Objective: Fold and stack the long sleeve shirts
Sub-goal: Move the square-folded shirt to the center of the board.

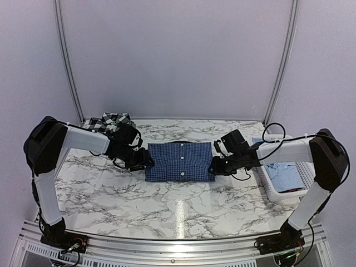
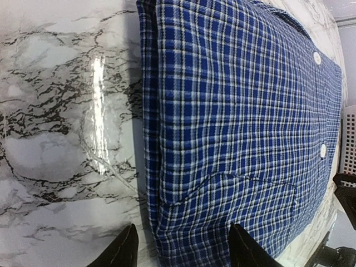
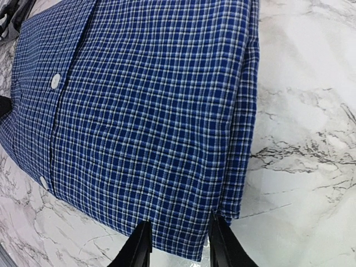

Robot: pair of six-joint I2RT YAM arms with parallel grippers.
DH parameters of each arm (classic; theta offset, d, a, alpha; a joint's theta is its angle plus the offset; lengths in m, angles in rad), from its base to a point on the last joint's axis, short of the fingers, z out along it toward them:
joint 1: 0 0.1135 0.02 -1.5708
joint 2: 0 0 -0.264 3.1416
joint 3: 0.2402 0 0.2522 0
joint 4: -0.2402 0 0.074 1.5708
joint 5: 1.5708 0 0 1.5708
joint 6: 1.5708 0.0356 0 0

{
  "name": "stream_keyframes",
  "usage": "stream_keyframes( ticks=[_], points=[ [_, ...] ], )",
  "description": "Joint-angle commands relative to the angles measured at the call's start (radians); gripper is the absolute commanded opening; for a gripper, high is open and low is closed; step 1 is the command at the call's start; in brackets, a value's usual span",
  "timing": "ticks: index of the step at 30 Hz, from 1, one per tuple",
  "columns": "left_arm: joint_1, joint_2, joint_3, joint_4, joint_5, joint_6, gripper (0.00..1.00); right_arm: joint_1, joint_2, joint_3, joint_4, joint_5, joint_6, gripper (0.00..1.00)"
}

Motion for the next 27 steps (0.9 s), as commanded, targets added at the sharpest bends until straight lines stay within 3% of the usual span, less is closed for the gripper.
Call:
stream_keyframes(
  ticks=[1,10,15,27],
  points=[
    [-0.015,0.055,0.05,-0.117,-0.092,0.035,0.57,0.004,-0.007,0.056,-0.034,0.061,-0.005,0.32],
    [-0.035,0.135,0.134,-0.192,-0.183,0.053,0.57,-0.048,0.054,0.074,0.008,0.059,-0.02,0.34],
    [-0.042,0.169,0.167,-0.223,-0.214,0.052,0.51,-0.068,0.111,0.105,0.026,0.055,-0.031,0.34],
    [-0.046,0.209,0.201,-0.212,-0.159,0.004,0.39,-0.069,0.163,0.129,0.036,0.056,-0.052,0.34]
  ],
)
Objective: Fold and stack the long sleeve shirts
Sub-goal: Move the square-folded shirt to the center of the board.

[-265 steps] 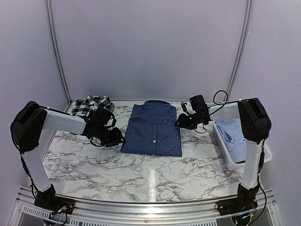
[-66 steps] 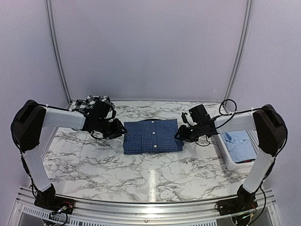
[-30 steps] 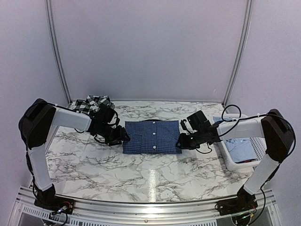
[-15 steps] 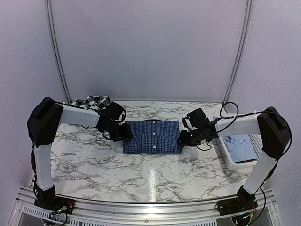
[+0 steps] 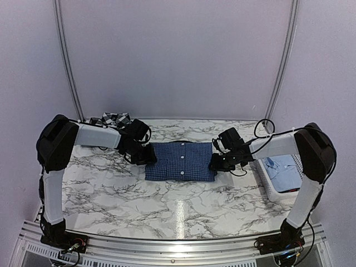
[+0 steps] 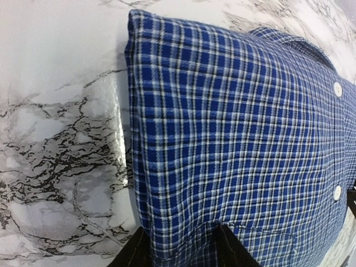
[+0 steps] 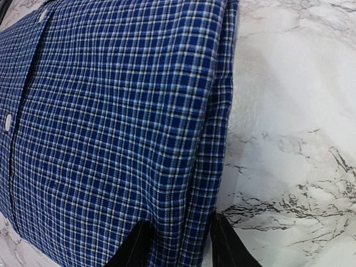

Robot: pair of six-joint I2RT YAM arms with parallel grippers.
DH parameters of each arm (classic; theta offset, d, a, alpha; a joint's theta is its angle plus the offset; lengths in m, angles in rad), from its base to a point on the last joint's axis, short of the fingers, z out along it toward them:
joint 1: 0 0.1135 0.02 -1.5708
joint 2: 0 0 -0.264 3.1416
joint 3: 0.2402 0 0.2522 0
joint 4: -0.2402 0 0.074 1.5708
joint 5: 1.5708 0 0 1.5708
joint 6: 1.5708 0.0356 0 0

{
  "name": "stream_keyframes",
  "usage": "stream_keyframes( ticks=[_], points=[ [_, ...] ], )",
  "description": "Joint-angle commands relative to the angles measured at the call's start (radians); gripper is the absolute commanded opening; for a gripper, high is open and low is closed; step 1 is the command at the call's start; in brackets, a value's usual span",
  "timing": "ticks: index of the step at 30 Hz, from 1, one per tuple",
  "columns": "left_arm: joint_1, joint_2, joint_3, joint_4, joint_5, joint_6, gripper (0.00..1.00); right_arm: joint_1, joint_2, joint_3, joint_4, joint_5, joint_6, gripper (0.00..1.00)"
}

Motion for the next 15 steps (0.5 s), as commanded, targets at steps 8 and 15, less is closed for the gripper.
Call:
stream_keyframes(
  ticks=[8,15],
  points=[
    [-0.008,0.062,-0.026,-0.04,0.051,-0.069,0.13,-0.003,0.023,0.014,0.032,0.014,-0.02,0.34],
    [0.006,-0.034,-0.096,-0.025,0.043,-0.053,0.0,0.023,0.016,0.011,0.013,0.027,-0.027,0.34]
  ],
)
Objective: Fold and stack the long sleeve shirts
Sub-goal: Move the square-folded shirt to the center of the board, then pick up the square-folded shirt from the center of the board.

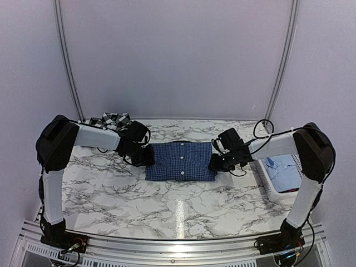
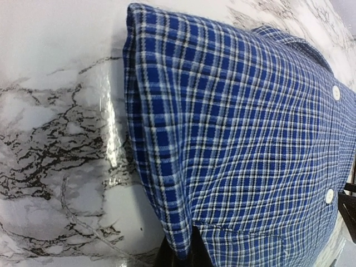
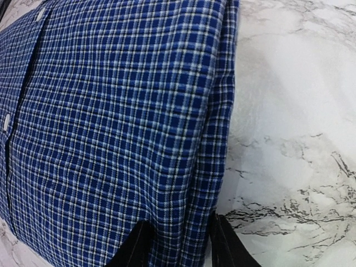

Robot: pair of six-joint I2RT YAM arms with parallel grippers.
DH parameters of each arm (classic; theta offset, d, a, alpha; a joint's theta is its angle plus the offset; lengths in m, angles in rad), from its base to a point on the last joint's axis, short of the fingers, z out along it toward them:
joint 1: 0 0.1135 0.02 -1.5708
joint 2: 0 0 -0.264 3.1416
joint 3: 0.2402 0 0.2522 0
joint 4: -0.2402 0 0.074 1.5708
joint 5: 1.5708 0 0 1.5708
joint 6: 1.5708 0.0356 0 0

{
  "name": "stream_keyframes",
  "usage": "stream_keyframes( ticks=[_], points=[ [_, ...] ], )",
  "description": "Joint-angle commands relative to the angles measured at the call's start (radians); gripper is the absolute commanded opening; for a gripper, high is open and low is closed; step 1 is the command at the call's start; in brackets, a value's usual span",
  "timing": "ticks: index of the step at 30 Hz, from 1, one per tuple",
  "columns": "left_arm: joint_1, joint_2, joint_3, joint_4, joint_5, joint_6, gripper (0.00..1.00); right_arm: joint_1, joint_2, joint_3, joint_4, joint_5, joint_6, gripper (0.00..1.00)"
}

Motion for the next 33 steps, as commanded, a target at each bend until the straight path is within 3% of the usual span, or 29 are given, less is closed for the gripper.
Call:
stream_keyframes(
  ticks=[1,8,14,23,33],
  points=[
    [0.014,-0.06,-0.095,-0.072,0.01,0.023,0.0,0.025,0.003,0.011,-0.005,0.027,-0.014,0.34],
    [0.112,-0.231,-0.253,-0.103,0.044,0.148,0.0,0.088,-0.037,0.027,-0.031,0.017,0.005,0.36],
    [0.165,-0.283,-0.266,-0.149,0.091,0.246,0.0,0.122,0.002,0.115,-0.018,-0.007,0.037,0.35],
    [0.188,-0.29,-0.215,-0.212,0.122,0.313,0.0,0.187,0.179,0.32,0.003,-0.01,0.049,0.27],
    [0.226,-0.314,-0.208,-0.242,0.116,0.336,0.0,0.188,0.26,0.348,-0.048,0.042,0.06,0.14]
  ],
)
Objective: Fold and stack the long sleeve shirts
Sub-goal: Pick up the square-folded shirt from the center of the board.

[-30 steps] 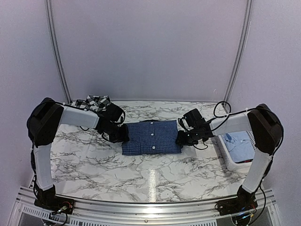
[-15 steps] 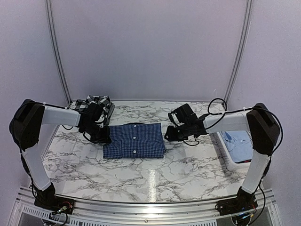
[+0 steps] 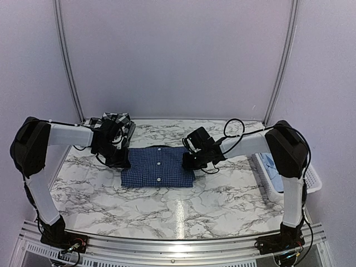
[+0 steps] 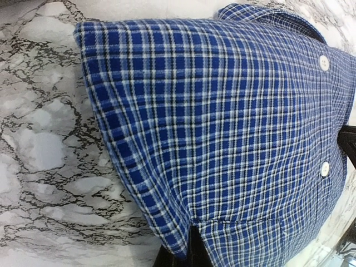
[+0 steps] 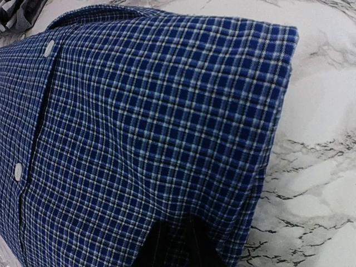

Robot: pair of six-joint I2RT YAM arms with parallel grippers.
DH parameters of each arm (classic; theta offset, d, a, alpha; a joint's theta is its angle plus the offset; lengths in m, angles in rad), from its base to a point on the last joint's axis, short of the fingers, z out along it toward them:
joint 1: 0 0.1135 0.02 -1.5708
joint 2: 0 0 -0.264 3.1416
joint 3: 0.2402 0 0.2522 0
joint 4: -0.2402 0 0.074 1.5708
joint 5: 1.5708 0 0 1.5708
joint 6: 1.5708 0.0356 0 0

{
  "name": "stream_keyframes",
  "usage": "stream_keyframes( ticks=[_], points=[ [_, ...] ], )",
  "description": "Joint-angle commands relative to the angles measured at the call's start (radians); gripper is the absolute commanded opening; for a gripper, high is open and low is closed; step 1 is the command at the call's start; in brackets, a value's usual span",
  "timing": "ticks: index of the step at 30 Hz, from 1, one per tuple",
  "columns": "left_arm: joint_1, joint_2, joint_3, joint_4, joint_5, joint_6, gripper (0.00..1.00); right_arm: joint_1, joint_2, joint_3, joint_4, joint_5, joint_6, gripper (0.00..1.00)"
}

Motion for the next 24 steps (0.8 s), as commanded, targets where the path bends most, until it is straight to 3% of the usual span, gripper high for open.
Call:
stream_keyframes(
  ticks=[1,10,24],
  points=[
    [0.03,-0.063,0.02,-0.058,-0.003,0.027,0.0,0.004,-0.007,0.015,-0.038,0.036,0.009,0.14],
    [0.059,-0.122,0.046,-0.094,-0.001,0.032,0.0,0.016,-0.026,0.019,-0.061,0.061,0.014,0.13],
    [0.123,-0.185,0.083,-0.151,0.013,0.057,0.0,0.105,0.113,0.159,-0.059,0.006,0.053,0.11]
  ],
)
